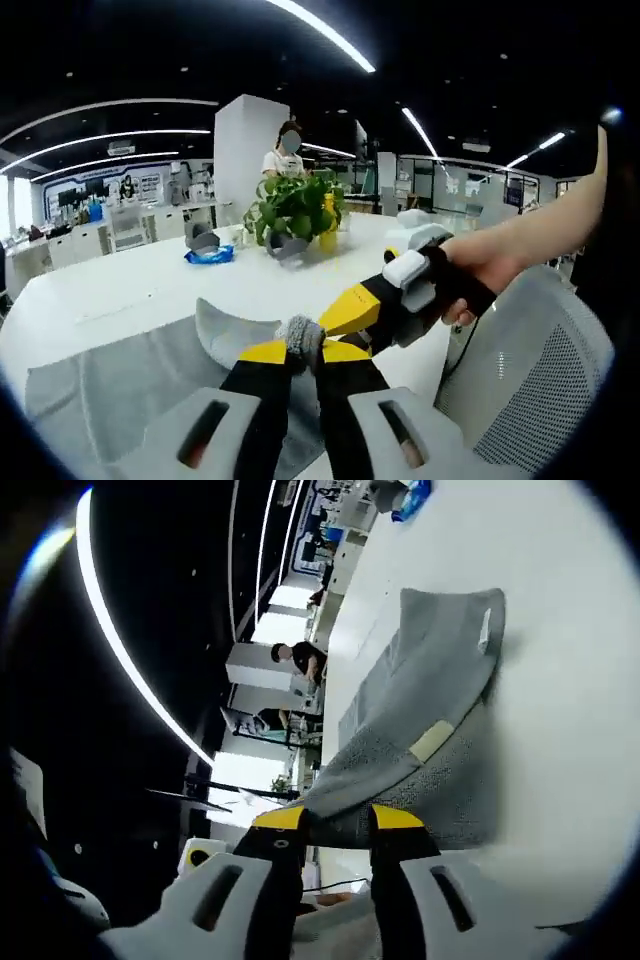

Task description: Fold the towel on the table until its edges align and the towel forms a compact rectangular stack.

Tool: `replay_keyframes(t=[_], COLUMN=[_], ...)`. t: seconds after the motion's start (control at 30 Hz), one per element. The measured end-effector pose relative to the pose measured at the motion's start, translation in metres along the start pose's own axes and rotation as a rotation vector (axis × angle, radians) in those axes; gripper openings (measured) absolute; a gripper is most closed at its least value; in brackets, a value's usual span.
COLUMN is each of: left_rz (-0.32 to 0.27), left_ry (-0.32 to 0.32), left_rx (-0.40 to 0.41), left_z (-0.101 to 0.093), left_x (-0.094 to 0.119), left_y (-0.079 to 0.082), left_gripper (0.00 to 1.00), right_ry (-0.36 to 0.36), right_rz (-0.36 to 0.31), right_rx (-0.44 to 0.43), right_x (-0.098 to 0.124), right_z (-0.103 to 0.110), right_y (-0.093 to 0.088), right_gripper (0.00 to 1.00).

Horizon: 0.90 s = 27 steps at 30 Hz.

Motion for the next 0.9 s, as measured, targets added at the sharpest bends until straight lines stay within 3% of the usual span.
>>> replay_keyframes(t=[0.03,0.13,0.23,0.3,0.33,0.37,0.43,0.47,0.5,0.63,0.73,0.83,0.9], left_rz=[0.005,0.001,-0.002,0.01,0.011,0.013,0.017,0.026,0.037,0.07,0.067,0.049,0.079], left_ry=[0.007,0.011,0.011,0.025,0.046,0.053,0.095,0.118,0.127,0.138,0.121,0.112,0.103], left_rx=[-0.012,-0.036,-0.057,-0.116,-0.182,-0.199,-0.326,-0.432,-0.498,-0.743,-0.745,-0.736,-0.659], left_z=[-0.001,-0.001,-0.001,-0.001,0.0,0.0,0.0,-0.002,-0.004,-0.016,-0.02,-0.02,-0.018], left_x=[0.0,0.001,0.001,0.0,0.0,0.0,-0.001,-0.001,-0.001,-0.002,-0.002,0.001,0.0], left_y=[-0.001,0.0,0.0,-0.002,-0.002,-0.002,0.0,0.001,0.001,0.0,0.0,0.004,0.0], left_gripper=[0.09,0.1,0.1,0.12,0.15,0.22,0.3,0.32,0.32,0.22,0.16,0.07,0.05], right_ry=[0.067,0.144,0.128,0.126,0.113,0.093,0.073,0.061,0.046,0.05,0.016,0.009,0.022], right_rz=[0.008,-0.069,-0.07,-0.078,-0.098,-0.117,-0.132,-0.124,-0.122,-0.137,-0.098,-0.103,-0.107], right_rx=[-0.049,-0.134,-0.13,-0.126,-0.118,-0.1,-0.071,-0.058,-0.025,-0.04,0.007,0.005,-0.011], right_x=[-0.005,-0.012,-0.015,-0.014,-0.013,-0.011,-0.009,-0.008,-0.008,-0.006,-0.007,-0.007,-0.006], right_z=[0.007,0.018,0.014,0.014,0.014,0.011,0.013,0.013,0.013,0.022,0.02,0.02,0.019], right_y=[-0.002,0.003,0.004,0.005,0.006,0.01,0.014,0.015,0.016,0.021,0.02,0.018,0.016], right_gripper=[0.21,0.1,0.06,0.0,0.0,0.0,0.0,0.0,0.0,0.0,0.0,0.0,0.0])
Point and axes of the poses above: the point that each gripper's makers call its tool centre point, and the gripper's own axes: x roughly backward along the fingers, z roughly to its left, y roughly out of its top, the point moved 6 cm from there along x, roughly backward along the fingers, and after that the axes turned 9 degrees about x, right-handed, at the moved point
